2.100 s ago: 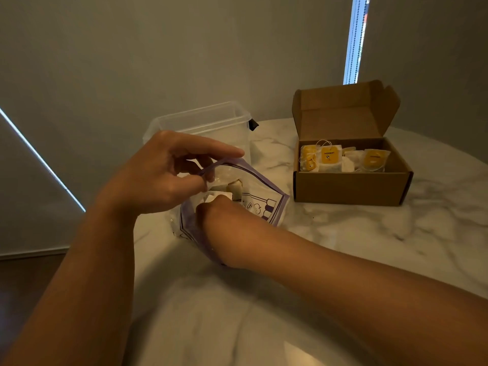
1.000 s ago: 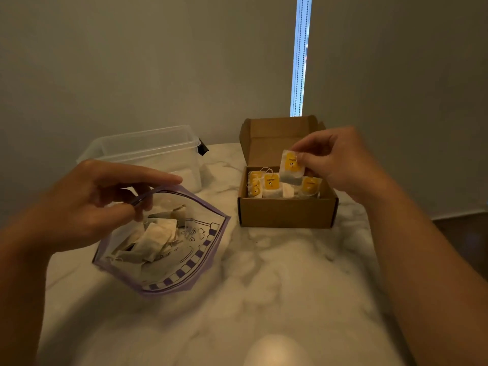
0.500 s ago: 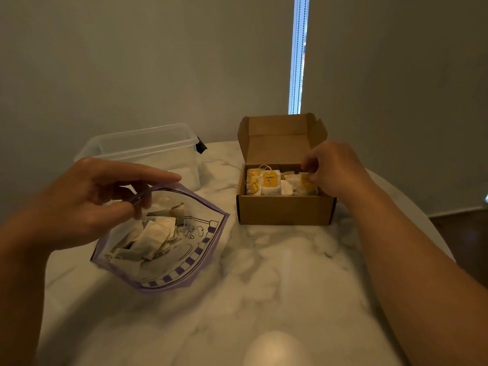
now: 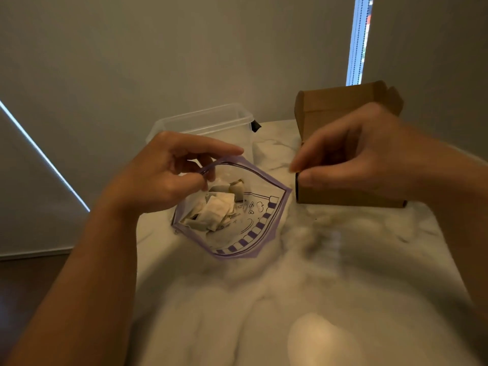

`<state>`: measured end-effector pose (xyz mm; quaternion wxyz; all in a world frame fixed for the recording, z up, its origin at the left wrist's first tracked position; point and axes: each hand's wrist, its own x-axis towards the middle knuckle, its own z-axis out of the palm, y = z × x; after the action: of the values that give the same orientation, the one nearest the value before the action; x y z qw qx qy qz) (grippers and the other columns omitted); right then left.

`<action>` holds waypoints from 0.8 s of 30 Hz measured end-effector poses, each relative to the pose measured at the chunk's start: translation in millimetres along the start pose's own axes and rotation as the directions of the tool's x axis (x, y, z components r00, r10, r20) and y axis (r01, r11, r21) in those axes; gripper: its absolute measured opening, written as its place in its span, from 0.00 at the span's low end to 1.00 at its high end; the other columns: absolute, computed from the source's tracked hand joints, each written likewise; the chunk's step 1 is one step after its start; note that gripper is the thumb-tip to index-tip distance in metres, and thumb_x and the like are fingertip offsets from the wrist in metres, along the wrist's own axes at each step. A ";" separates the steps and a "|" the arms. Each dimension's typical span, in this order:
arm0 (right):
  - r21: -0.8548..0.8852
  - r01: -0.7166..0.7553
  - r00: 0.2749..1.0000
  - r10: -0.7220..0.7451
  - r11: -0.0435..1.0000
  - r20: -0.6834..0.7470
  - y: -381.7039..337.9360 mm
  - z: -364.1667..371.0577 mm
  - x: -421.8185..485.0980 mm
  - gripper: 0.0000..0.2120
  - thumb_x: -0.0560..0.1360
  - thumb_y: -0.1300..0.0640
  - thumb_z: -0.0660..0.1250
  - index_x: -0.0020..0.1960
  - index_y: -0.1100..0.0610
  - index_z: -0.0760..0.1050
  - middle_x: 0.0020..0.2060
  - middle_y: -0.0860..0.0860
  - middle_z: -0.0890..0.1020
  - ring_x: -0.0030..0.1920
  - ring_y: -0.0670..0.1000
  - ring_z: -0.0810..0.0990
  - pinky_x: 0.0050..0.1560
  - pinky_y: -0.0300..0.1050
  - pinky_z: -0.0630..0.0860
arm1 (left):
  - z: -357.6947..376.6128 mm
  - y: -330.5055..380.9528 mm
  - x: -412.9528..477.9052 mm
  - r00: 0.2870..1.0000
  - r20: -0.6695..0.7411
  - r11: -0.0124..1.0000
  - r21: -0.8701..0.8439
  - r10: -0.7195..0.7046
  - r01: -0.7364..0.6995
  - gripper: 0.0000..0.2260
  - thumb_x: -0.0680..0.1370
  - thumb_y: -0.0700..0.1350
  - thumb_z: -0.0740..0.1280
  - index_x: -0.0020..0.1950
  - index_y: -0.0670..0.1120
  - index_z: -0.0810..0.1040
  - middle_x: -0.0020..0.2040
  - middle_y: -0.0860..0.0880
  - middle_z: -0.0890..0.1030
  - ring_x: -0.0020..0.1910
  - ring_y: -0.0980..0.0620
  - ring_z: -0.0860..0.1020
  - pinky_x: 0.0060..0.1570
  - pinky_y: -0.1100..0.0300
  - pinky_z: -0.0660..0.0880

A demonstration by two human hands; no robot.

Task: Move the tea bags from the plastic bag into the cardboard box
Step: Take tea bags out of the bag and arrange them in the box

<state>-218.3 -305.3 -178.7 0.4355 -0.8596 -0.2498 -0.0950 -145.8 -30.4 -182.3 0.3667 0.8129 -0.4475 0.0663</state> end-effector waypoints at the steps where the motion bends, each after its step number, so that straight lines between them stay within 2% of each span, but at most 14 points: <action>1: 0.004 -0.001 0.996 0.000 1.000 0.088 -4.1 12.1 1.3 0.08 0.67 0.55 0.76 0.46 0.52 0.85 0.38 0.47 0.86 0.40 0.46 0.85 0.41 0.39 0.81 | -0.1 -0.2 0.1 1.000 0.005 1.000 0.006 -0.001 0.001 0.24 0.67 0.42 0.62 0.63 0.51 0.79 0.54 0.50 0.83 0.45 0.42 0.81 0.40 0.55 0.80; 4: -0.136 0.031 0.975 0.000 0.990 0.222 -10.9 55.4 7.4 0.08 0.71 0.57 0.74 0.50 0.50 0.84 0.41 0.43 0.85 0.42 0.39 0.83 0.44 0.35 0.81 | 0.2 -0.3 0.1 1.000 0.017 1.000 0.008 -0.010 0.010 0.25 0.67 0.39 0.62 0.63 0.48 0.79 0.56 0.49 0.83 0.44 0.42 0.81 0.40 0.56 0.79; 6: -0.272 0.116 0.968 -0.048 0.955 0.246 -11.9 85.5 16.4 0.08 0.73 0.56 0.73 0.52 0.51 0.84 0.43 0.44 0.84 0.42 0.42 0.82 0.44 0.35 0.80 | 1.5 -0.8 -0.3 1.000 0.024 1.000 0.008 -0.015 0.014 0.26 0.66 0.38 0.62 0.64 0.47 0.79 0.56 0.48 0.83 0.44 0.44 0.81 0.40 0.56 0.80; 9: -0.363 0.159 0.959 -0.056 0.918 0.277 -5.0 121.6 35.7 0.09 0.74 0.57 0.71 0.54 0.56 0.82 0.44 0.47 0.79 0.44 0.48 0.78 0.40 0.36 0.73 | 3.1 -1.6 -0.4 1.000 0.026 1.000 0.019 -0.016 0.015 0.27 0.66 0.34 0.62 0.64 0.47 0.79 0.56 0.49 0.83 0.44 0.44 0.81 0.41 0.54 0.80; 12: -0.394 0.137 0.957 -0.019 0.909 0.290 2.7 141.5 53.3 0.13 0.75 0.58 0.70 0.59 0.57 0.79 0.44 0.49 0.75 0.44 0.49 0.75 0.37 0.36 0.66 | 4.4 -1.5 -1.0 1.000 0.025 1.000 0.009 -0.015 0.015 0.26 0.65 0.41 0.62 0.64 0.47 0.79 0.57 0.49 0.83 0.45 0.44 0.81 0.41 0.55 0.80; 14: -0.394 0.144 0.949 -0.014 0.908 0.316 3.6 147.1 60.4 0.16 0.76 0.58 0.68 0.64 0.57 0.76 0.51 0.52 0.78 0.48 0.51 0.75 0.44 0.38 0.67 | 4.8 -1.8 -0.5 0.999 0.024 1.000 0.001 -0.022 0.022 0.27 0.64 0.42 0.61 0.63 0.47 0.80 0.56 0.49 0.83 0.44 0.44 0.81 0.41 0.55 0.79; 16: -0.427 0.185 0.936 -0.027 0.885 0.350 4.3 149.9 64.7 0.17 0.78 0.58 0.66 0.65 0.58 0.75 0.60 0.53 0.77 0.56 0.53 0.75 0.48 0.39 0.66 | 4.2 -2.4 0.1 0.999 0.022 1.000 0.005 -0.025 0.025 0.27 0.64 0.41 0.62 0.63 0.47 0.80 0.55 0.49 0.83 0.43 0.45 0.81 0.40 0.54 0.79; 19: -0.503 0.266 0.900 -0.025 0.822 0.435 5.5 155.7 63.0 0.17 0.79 0.60 0.63 0.66 0.63 0.72 0.63 0.57 0.74 0.63 0.57 0.73 0.58 0.44 0.69 | 2.8 -3.8 0.2 0.999 0.021 0.999 0.020 -0.035 0.034 0.27 0.64 0.35 0.62 0.63 0.47 0.80 0.55 0.49 0.84 0.43 0.44 0.81 0.40 0.53 0.81; 22: -0.520 0.255 0.921 -0.040 0.815 0.388 9.8 162.0 60.7 0.15 0.79 0.60 0.63 0.65 0.63 0.73 0.59 0.58 0.77 0.56 0.56 0.76 0.51 0.42 0.67 | 3.6 -4.3 -0.1 0.999 0.027 0.999 0.029 -0.046 0.045 0.27 0.64 0.35 0.62 0.63 0.48 0.80 0.55 0.49 0.84 0.45 0.46 0.81 0.42 0.55 0.80; 24: -0.496 0.268 0.930 -0.086 0.826 0.358 12.1 163.4 58.8 0.11 0.79 0.60 0.64 0.60 0.62 0.76 0.50 0.55 0.79 0.43 0.52 0.73 0.45 0.39 0.64 | 3.4 -4.0 -0.1 0.999 0.015 0.998 0.029 -0.052 0.051 0.27 0.65 0.35 0.62 0.62 0.48 0.80 0.55 0.50 0.84 0.46 0.47 0.81 0.43 0.55 0.81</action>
<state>-170.5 -160.8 -263.2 0.1201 -0.9231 -0.3603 -0.0608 -143.6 -31.2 -186.9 0.3530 0.8299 -0.4283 0.0568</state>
